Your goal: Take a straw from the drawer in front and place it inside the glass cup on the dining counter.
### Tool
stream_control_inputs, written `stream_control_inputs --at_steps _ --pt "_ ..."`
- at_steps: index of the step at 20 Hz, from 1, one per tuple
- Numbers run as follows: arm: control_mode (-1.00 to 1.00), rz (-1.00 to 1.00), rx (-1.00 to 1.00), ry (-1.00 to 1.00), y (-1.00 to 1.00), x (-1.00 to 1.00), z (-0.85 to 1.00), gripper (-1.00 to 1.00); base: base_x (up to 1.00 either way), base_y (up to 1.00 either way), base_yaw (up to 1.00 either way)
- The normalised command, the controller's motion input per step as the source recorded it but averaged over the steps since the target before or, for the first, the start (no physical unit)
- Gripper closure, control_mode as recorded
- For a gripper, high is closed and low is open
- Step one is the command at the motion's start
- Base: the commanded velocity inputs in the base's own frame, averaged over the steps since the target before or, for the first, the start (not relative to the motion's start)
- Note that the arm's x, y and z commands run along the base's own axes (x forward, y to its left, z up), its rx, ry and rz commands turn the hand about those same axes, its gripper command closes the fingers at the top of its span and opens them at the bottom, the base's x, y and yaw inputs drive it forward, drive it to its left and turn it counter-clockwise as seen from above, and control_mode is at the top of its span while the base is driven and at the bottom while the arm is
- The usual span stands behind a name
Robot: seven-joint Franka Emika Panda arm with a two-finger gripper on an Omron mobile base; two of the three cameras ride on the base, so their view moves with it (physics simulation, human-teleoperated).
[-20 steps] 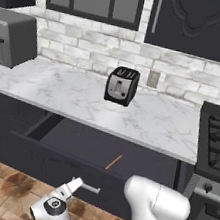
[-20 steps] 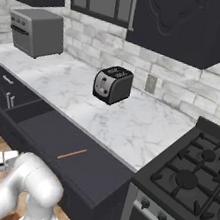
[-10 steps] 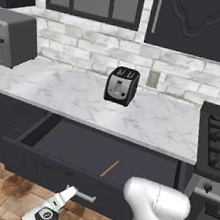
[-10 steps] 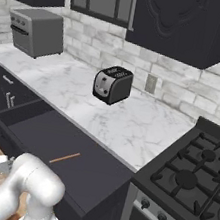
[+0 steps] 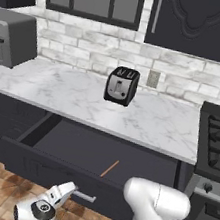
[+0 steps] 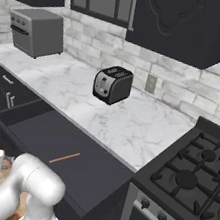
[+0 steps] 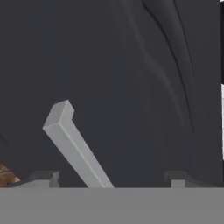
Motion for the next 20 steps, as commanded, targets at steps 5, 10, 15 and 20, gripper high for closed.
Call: stream_control_inputs --at_steps 5,10,15,20 --pt "-1.0 -0.02 0.26 0.26 0.01 -0.75 0.56 -1.0 0.0 0.0 0.0" --pt "-1.0 0.0 0.29 0.12 0.0 -1.0 0.82 -1.0 0.0 0.0 0.0" --pt "-1.0 0.0 0.28 -0.09 -0.01 -0.7 1.0 -1.0 0.0 0.0 0.0" --pt "-1.0 -0.02 0.25 -0.27 -0.18 -0.37 1.0 -1.0 0.0 0.0 0.0"
